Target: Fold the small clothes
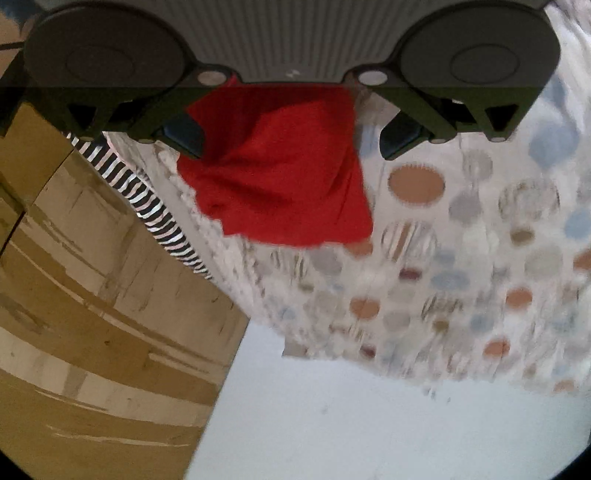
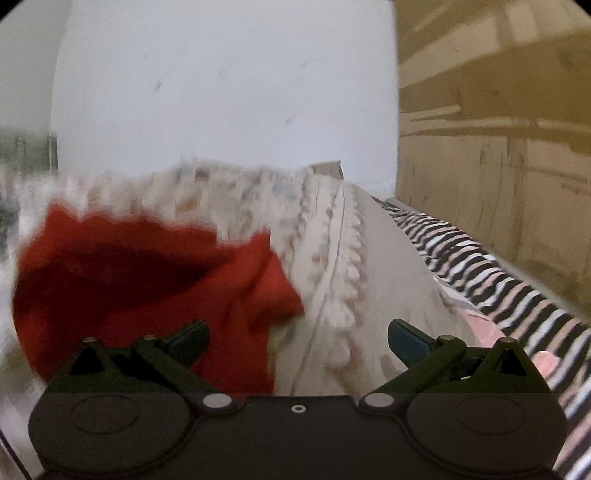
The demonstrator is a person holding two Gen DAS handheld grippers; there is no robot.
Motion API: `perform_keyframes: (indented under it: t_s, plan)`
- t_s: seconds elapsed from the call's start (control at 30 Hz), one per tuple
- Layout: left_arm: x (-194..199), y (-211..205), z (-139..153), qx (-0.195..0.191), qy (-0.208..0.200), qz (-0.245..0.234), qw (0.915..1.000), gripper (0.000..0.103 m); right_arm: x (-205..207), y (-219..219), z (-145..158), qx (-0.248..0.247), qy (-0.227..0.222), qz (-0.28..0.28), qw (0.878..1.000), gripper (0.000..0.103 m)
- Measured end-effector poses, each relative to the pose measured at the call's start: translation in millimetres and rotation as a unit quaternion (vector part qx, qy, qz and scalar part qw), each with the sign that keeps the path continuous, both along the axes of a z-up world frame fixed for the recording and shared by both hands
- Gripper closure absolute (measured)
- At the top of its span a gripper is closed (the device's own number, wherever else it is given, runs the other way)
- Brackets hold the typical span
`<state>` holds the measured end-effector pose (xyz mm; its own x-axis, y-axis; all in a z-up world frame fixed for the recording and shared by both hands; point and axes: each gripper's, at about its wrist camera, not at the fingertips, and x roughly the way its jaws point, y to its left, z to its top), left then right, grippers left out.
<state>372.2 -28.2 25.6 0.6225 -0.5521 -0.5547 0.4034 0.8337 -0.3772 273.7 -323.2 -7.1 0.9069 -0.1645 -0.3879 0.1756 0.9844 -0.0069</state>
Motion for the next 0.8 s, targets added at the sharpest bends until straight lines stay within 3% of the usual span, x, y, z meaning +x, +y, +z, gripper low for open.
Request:
perform_keyframes:
  t_s: [0.07, 0.17, 0.3, 0.37, 0.43, 0.53, 0.6, 0.73, 0.8]
  plan:
    - [6, 2, -8, -0.010, 0.011, 0.006, 0.9999, 0.001, 11, -16, 13, 0.070, -0.006, 0.022, 0.997, 0.001]
    - [8, -2, -13, -0.008, 0.002, 0.013, 0.9999, 0.001, 35, -34, 25, 0.180, -0.009, 0.056, 0.982, 0.000]
    - [4, -19, -9, 0.023, -0.045, 0.009, 0.9987, 0.001, 84, -39, 34, 0.259, 0.036, 0.088, 0.961, 0.000]
    - [1, -30, -6, 0.046, -0.063, -0.002, 0.9970, 0.001, 109, -38, 33, 0.312, 0.069, 0.122, 0.940, 0.000]
    - [-1, -40, -6, 0.067, -0.079, -0.016, 0.9945, 0.005, 134, -39, 25, 0.383, 0.110, 0.136, 0.907, 0.000]
    - [-6, -53, -7, 0.091, -0.098, -0.032, 0.9904, 0.014, 162, -36, 8, 0.468, 0.185, 0.117, 0.856, 0.000]
    - [-10, -59, -8, 0.103, -0.111, -0.038, 0.9877, 0.015, 175, -35, 1, 0.498, 0.206, 0.110, 0.835, 0.000]
    - [-12, -62, -8, 0.111, -0.117, -0.043, 0.9860, 0.024, 193, -36, -1, 0.503, 0.207, 0.087, 0.835, 0.001]
    - [-10, -60, -7, 0.100, -0.110, -0.044, 0.9879, 0.028, 198, -37, -5, 0.504, 0.210, 0.078, 0.834, 0.006]
